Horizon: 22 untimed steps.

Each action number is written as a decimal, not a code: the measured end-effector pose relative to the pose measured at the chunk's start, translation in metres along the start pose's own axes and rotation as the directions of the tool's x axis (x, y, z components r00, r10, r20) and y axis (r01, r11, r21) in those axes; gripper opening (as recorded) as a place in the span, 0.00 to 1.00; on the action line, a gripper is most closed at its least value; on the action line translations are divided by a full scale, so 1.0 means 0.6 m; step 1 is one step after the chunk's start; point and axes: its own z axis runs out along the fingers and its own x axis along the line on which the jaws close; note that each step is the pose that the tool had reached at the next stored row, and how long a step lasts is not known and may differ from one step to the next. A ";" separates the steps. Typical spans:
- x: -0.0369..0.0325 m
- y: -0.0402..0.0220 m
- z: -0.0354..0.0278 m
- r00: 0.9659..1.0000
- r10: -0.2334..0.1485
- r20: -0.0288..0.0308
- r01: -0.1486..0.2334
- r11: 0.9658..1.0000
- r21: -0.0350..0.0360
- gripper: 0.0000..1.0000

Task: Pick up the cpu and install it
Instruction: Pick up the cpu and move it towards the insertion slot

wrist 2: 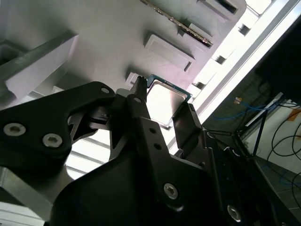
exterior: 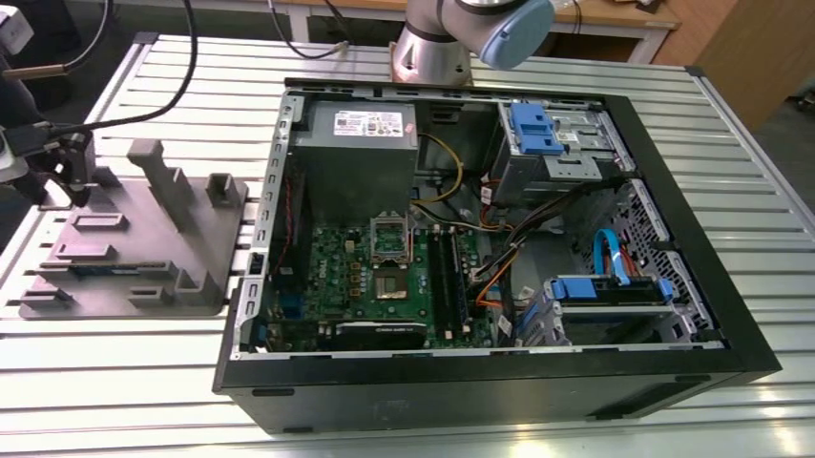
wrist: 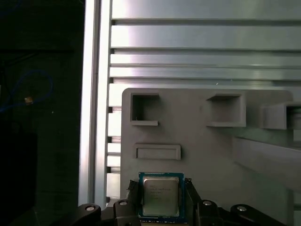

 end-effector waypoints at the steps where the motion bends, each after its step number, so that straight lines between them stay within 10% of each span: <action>1: 0.000 0.000 -0.002 1.000 0.000 0.000 0.000 1.000 0.000 0.47; 22: 0.001 0.001 -0.034 1.000 0.000 0.000 0.000 1.000 0.000 0.47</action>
